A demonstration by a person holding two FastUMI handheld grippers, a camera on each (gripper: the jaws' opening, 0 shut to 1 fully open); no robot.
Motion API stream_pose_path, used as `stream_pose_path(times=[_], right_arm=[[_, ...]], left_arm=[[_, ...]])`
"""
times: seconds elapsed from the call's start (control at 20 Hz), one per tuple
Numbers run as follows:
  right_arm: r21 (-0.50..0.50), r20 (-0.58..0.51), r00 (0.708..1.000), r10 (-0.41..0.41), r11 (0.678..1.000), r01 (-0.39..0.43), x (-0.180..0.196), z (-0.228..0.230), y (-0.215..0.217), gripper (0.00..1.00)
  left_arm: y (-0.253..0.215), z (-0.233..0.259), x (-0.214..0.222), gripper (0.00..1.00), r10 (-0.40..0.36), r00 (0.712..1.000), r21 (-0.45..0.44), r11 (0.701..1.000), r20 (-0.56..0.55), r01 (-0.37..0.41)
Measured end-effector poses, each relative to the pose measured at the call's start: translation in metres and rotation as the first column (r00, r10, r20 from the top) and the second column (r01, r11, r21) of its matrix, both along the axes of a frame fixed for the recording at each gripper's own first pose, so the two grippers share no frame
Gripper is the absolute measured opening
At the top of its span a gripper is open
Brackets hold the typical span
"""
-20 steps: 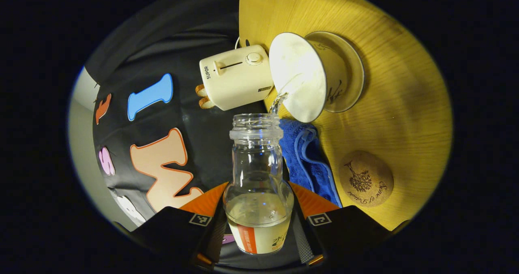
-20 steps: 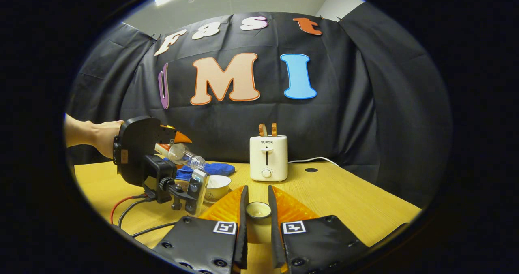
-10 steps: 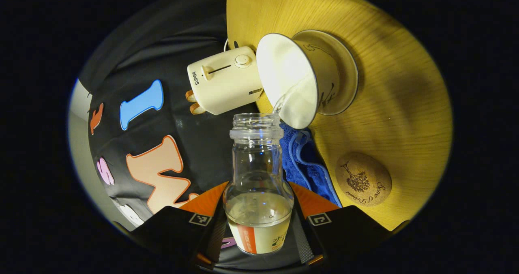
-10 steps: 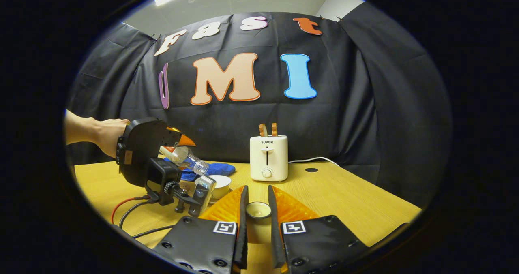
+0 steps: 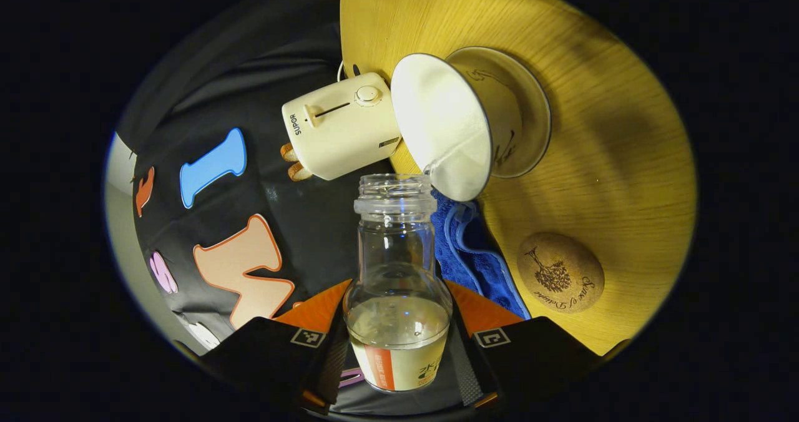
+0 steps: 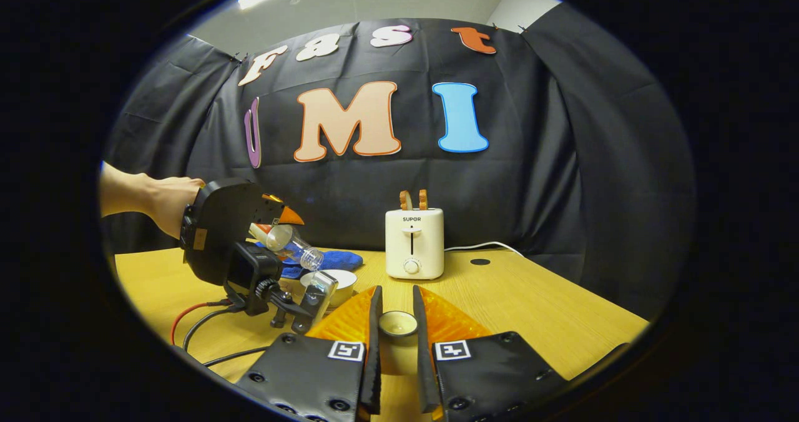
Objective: Open the teacup lid with one hand, grasp the water bottle and pour water into the teacup with the other hand; after pouring, place the water bottle on the coaster and then close the teacup lid.
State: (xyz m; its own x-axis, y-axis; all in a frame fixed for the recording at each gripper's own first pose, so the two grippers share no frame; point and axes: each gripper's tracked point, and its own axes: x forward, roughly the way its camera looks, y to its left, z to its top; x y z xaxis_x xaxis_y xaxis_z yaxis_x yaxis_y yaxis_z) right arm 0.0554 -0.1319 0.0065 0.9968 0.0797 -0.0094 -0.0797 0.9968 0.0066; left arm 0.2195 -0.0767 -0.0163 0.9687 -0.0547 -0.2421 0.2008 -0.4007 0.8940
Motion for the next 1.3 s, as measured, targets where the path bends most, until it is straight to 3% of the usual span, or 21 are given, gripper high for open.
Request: stream_pose_path(times=[0.3, 0.65, 0.9, 1.1, 1.3], right_arm=[[-0.001, 0.0, 1.0, 0.0, 1.0, 0.0, 0.001, 0.0, 0.0, 0.27], [0.0, 0.0, 1.0, 0.002, 1.0, -0.002, 0.0, -0.001, 0.001, 0.27], [0.0, 0.0, 1.0, 0.003, 1.0, -0.003, 0.001, 0.0, 0.001, 0.27], [-0.001, 0.0, 1.0, 0.003, 1.0, -0.003, 0.001, 0.0, 0.001, 0.27], [-0.001, 0.001, 1.0, 0.003, 1.0, -0.003, 0.0, -0.001, 0.001, 0.27]], left_arm=[[0.001, 0.0, 0.001, 0.71, -0.001, 1.0, 0.012, 1.0, 0.0, 0.001], [-0.007, 0.007, -0.002, 0.7, -0.014, 1.0, 0.102, 0.995, -0.001, 0.014], [-0.005, 0.004, -0.004, 0.71, -0.01, 1.0, 0.1, 0.995, -0.01, 0.011], [0.006, -0.011, -0.004, 0.7, 0.027, 0.998, 0.005, 1.0, -0.053, -0.027], [0.006, -0.024, -0.008, 0.7, 0.043, 0.994, -0.201, 0.978, -0.096, -0.061]])
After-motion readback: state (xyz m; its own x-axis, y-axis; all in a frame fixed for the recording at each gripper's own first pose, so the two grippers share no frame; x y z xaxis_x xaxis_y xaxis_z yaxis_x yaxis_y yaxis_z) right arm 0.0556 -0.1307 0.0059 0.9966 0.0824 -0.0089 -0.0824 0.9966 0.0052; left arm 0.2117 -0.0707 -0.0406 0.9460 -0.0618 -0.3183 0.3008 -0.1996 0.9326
